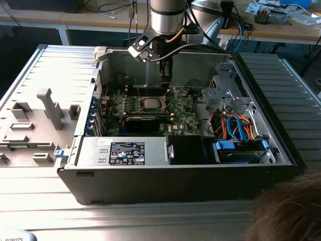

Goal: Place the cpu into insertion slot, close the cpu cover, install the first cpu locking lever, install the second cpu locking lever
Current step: 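Close the cpu cover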

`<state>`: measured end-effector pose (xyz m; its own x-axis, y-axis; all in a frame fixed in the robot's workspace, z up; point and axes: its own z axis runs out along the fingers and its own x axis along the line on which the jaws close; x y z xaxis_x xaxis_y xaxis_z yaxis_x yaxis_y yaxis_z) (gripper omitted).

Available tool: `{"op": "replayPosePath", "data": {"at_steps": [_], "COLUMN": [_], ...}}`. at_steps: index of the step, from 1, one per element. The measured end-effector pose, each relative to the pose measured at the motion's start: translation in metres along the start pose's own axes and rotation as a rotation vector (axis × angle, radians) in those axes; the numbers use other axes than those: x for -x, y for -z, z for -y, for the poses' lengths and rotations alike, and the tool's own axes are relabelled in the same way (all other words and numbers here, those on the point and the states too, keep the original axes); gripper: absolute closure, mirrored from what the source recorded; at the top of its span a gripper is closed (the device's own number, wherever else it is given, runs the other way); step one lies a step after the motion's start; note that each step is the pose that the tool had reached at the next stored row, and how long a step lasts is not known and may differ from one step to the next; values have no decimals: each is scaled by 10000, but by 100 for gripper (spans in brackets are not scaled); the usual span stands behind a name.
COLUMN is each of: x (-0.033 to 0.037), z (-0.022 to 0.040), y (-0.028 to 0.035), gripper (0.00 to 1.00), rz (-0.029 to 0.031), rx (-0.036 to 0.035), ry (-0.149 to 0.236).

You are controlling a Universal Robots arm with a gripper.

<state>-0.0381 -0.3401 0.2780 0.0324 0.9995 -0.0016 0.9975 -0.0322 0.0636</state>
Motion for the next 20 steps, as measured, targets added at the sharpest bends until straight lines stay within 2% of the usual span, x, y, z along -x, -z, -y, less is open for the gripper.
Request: {"op": "replayPosePath", "data": {"at_steps": [7,11,17,20], "x": [-5,-8,-14,-21], "z": [-168,-234,-417,-482], "y": [-11,-15,-27,-40], "gripper": [89,89,89,89], "rz": [2,2,7,7], "rx": [-58,-80,-196,-261], "ry": [1,1,1,31]}}
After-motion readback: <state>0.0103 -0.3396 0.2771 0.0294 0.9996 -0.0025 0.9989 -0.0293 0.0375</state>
